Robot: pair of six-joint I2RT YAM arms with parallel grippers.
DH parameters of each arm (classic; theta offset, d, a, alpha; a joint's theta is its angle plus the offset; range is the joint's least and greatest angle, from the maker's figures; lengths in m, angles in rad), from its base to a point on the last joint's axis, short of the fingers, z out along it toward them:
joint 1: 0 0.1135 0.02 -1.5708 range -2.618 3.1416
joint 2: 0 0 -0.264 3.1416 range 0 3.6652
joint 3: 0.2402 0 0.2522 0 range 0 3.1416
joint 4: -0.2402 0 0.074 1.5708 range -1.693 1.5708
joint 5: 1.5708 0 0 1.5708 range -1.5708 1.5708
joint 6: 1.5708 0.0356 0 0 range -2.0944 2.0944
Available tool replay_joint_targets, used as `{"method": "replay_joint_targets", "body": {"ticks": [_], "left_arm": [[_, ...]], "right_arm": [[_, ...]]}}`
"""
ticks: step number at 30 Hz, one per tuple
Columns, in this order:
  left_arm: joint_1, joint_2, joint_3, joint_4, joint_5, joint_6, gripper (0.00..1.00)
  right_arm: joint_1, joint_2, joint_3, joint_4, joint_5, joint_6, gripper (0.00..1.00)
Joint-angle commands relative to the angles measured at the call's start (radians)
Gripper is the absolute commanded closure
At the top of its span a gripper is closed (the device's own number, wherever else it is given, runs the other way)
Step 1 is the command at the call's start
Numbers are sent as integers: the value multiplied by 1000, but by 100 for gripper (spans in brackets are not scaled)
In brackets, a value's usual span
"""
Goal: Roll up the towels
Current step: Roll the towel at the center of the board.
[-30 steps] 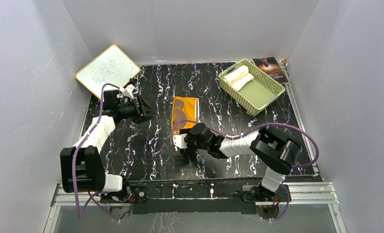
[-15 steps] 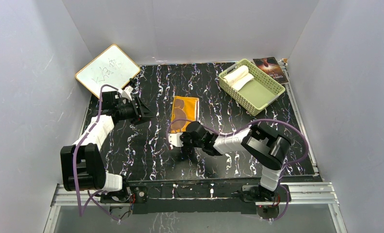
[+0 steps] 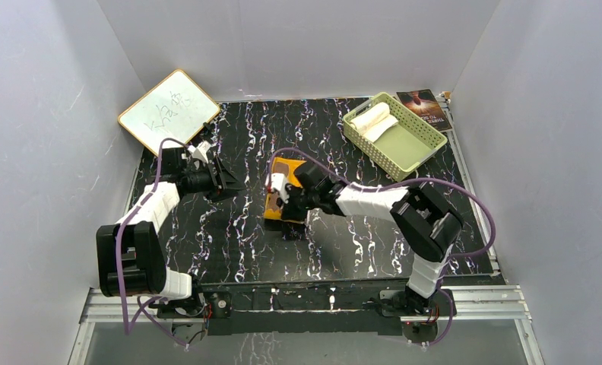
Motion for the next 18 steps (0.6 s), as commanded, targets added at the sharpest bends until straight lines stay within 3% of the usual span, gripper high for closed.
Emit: {"method": "replay_joint_targets", "body": {"ticks": [1, 5, 8, 13, 16, 18], "left_arm": [[7, -7, -21, 17, 77, -18, 50], [8, -5, -26, 33, 99, -30, 50], [7, -2, -39, 53, 120, -47, 50], [7, 3, -50, 63, 146, -58, 50], [1, 1, -54, 66, 160, -58, 52], [-5, -6, -64, 74, 165, -63, 59]], "right_arm": [[-81, -47, -4, -54, -308, 332, 100], [-94, 5, 36, -91, -391, 469, 100], [-109, 114, 144, -225, -452, 540, 100], [-135, 321, 356, -495, -591, 480, 100], [-149, 378, 408, -516, -622, 494, 100], [-163, 398, 418, -492, -634, 525, 100]]}}
